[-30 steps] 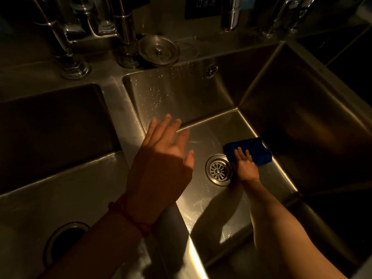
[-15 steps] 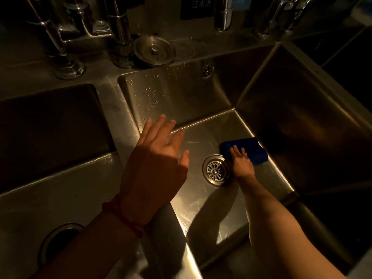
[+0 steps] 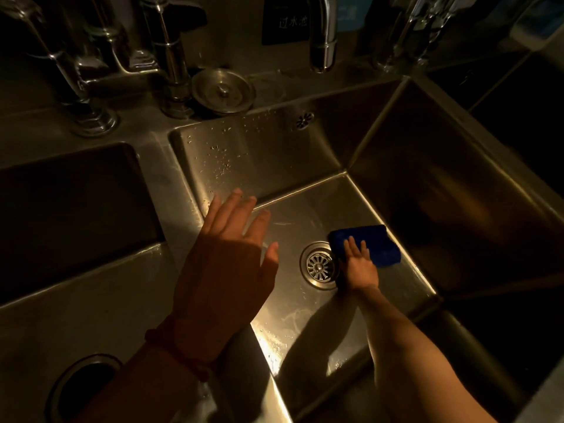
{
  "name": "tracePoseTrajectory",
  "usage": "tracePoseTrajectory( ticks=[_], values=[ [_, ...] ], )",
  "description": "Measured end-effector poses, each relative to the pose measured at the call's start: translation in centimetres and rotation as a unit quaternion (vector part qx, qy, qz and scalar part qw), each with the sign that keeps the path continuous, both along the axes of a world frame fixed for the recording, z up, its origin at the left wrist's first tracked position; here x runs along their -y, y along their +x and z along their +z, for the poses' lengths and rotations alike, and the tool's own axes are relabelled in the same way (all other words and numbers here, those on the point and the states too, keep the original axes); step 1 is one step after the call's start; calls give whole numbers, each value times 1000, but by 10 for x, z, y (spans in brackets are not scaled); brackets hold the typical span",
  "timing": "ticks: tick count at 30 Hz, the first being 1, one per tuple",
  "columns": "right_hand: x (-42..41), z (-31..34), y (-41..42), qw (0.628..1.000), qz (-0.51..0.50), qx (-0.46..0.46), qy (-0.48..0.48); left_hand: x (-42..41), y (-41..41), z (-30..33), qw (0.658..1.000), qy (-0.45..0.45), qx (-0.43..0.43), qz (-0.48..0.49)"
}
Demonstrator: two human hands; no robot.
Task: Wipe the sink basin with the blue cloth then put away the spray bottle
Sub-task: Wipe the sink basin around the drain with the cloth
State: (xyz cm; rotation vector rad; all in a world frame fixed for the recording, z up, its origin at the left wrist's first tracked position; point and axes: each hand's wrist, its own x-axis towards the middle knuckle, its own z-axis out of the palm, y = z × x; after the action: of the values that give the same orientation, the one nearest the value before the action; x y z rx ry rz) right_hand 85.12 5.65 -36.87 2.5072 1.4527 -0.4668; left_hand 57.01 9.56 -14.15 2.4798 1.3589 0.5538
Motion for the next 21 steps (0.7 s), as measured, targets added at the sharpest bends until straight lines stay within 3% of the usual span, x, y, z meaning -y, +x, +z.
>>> tracePoseTrajectory(
  ticks=[9, 21],
  values=[
    [-15, 5, 6, 1000, -19, -20, -12, 0, 0, 2, 1000, -7, -9, -6],
    [-10, 9, -45, 974, -224, -36, 23, 1, 0, 2, 1000, -19, -2, -9]
  ],
)
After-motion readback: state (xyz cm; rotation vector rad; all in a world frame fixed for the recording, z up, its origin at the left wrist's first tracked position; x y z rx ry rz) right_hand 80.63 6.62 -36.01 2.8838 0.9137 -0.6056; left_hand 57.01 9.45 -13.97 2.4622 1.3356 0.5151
